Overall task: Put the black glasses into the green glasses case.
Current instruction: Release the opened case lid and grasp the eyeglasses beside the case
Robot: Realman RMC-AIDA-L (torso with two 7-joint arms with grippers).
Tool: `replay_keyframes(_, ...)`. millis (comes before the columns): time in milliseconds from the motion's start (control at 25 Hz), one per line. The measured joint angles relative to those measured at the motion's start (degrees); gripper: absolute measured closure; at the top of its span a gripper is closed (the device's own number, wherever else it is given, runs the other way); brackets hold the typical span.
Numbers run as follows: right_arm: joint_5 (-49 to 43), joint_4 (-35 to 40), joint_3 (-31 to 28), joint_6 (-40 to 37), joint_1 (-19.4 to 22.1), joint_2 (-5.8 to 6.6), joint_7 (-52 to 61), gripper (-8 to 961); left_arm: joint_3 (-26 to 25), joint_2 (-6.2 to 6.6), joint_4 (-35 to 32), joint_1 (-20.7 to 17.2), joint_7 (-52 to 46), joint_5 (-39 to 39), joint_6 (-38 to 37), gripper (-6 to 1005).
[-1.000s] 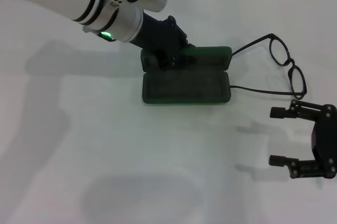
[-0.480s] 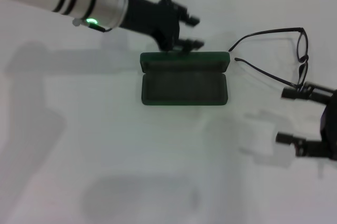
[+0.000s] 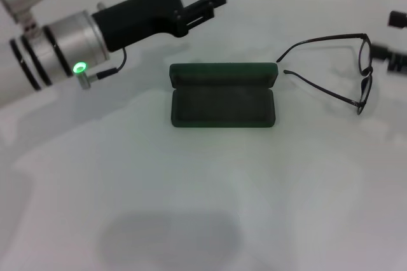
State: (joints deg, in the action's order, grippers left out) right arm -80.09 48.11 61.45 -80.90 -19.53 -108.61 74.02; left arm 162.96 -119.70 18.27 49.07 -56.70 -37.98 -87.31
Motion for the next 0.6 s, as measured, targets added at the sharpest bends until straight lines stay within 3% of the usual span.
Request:
replay_keyframes(160,-12.0,9.1,-2.5,10.1,0.0,-1.45,19.9,225,0.0,-0.06,-3.7,-4.1,1.5,-3.4,0.1,484)
replay_keyframes(320,-23.6,13.5,-2.6,16.4,-0.9,-3.44,34.0,280,0.0,0.08,-4.1,-4.6,0.4,-1.7,0.2,484)
replay_keyframes(400,-30.0,15.3,-2.4,17.5,-2.0,-4.7,40.2,282,0.0,0.13,-4.0,-4.6,0.2,-1.0,0.2,484)
replay_keyframes(600,-39.1,17.5,-2.2,17.8,-3.8,-6.29,48.7,288,0.0,0.17,-3.9,-4.1,0.2,0.0,1.1,483)
